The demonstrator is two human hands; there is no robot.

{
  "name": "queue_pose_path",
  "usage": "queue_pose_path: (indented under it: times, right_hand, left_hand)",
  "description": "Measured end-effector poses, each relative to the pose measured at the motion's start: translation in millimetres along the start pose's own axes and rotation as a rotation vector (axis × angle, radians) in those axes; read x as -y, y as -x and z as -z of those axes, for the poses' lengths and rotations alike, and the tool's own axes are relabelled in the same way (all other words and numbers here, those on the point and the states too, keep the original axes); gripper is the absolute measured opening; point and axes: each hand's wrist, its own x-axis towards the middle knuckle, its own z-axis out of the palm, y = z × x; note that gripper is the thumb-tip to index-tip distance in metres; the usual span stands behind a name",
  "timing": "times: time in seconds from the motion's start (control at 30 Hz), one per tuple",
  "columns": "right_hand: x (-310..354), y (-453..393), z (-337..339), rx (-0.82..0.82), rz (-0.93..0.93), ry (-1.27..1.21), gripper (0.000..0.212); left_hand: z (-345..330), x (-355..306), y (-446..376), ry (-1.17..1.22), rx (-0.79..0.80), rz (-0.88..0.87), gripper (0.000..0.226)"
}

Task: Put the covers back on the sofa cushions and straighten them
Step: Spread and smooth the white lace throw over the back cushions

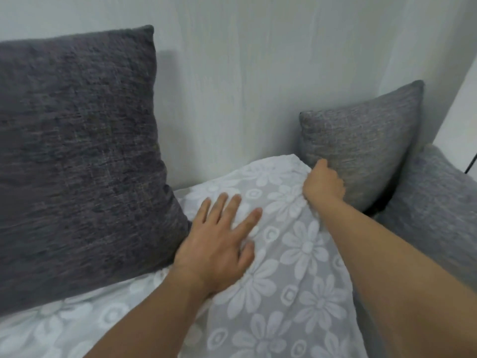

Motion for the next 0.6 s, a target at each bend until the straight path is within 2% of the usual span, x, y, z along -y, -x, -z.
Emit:
queue_pose_path:
  times: [0.07, 0.13, 0.17, 0.2, 0.23, 0.3, 0.37, 0.43, 0.53, 0.6]
  right_hand:
    - [1, -1, -8, -0.019, 0.024, 0.132, 0.040]
    - [16, -15, 0, -0.144, 0.195, 0.284, 0.048]
    - [26, -26, 4, -0.155, 0.254, 0.288, 0.045]
    - [37, -37, 5, -0.085, 0.263, 0.228, 0.038]
    - [48, -47, 4, 0.061, 0.220, 0.177, 0.035]
    - [63, -54, -4, 0.381, 0.134, 0.133, 0.046]
    - [69, -65, -9, 0.486, 0.100, 0.111, 0.048]
    - [73, -76, -15, 0.470, 0.091, 0.100, 0.036]
    - [72, -85, -28, 0.293, 0.030, -0.001, 0.016]
    - [74, -86, -40, 0.177, -0.009, -0.004, 0.030]
  left_hand:
    - [-9, 2, -1, 0.001, -0.021, -0.009, 0.065]
    - [-12, 3, -3, 0.005, -0.027, -0.023, 0.066]
    - [-12, 3, -6, 0.006, -0.025, -0.025, 0.066]
    - [-11, 3, -6, 0.008, -0.017, -0.022, 0.067]
    - [-11, 4, -7, 0.006, -0.007, -0.011, 0.068]
    - [-10, 3, -5, 0.011, 0.011, -0.007, 0.068]
    - [-10, 3, -6, 0.018, 0.006, -0.018, 0.069]
    - [-12, 4, -6, 0.025, -0.006, -0.020, 0.069]
    - [-11, 4, -7, 0.036, -0.021, -0.020, 0.070]
    - [-12, 3, -7, 0.041, -0.034, -0.028, 0.069]
